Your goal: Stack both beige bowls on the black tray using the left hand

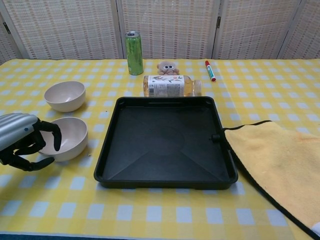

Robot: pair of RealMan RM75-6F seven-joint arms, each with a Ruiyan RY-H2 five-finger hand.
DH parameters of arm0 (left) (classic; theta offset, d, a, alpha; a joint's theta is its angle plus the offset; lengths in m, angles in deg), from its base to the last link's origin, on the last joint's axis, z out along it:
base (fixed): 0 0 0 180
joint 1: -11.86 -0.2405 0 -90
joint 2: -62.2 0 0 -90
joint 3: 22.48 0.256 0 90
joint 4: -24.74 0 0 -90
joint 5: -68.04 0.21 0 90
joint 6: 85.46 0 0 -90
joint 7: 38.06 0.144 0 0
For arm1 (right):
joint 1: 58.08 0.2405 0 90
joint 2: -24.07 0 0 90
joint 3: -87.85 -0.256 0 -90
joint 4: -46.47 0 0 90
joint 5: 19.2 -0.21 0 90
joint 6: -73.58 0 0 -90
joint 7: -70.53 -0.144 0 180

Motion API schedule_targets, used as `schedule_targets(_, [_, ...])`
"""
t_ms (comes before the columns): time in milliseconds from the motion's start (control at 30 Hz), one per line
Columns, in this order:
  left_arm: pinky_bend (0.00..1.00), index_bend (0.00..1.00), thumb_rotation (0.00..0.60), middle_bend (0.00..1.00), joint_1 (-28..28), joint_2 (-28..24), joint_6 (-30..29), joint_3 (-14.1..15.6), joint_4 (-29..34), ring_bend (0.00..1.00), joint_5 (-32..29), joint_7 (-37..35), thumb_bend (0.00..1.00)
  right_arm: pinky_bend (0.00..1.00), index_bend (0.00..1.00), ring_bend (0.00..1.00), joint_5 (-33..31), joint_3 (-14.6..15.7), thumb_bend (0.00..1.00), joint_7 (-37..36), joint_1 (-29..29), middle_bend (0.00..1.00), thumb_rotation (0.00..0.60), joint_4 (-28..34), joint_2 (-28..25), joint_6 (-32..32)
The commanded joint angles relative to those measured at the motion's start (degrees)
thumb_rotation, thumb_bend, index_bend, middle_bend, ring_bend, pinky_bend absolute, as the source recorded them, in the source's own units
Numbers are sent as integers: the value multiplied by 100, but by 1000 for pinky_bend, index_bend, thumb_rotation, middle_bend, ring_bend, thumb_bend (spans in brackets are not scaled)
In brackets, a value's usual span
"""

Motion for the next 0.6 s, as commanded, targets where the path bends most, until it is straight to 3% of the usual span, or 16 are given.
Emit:
schedule_targets(33, [1000,594,600,1000,11,12,-12,0,-22,1000,-27,-11,419,0,0,0,-14,-16,214,-17,-7,0,600,-1,-6,22])
schedule_targets(333, [1000,606,600,1000,37,-40,-68,29,-7,1000,-68,-5,441,0,0,0,-2,-10,214,-11,-5,0,600,-17,9,26])
schedule_targets(600, [1000,612,600,1000,40,-249,-407,-123,183,1000,-43,214,442,0,0,0,12,2,214,7,2,0,600,-10,15,16])
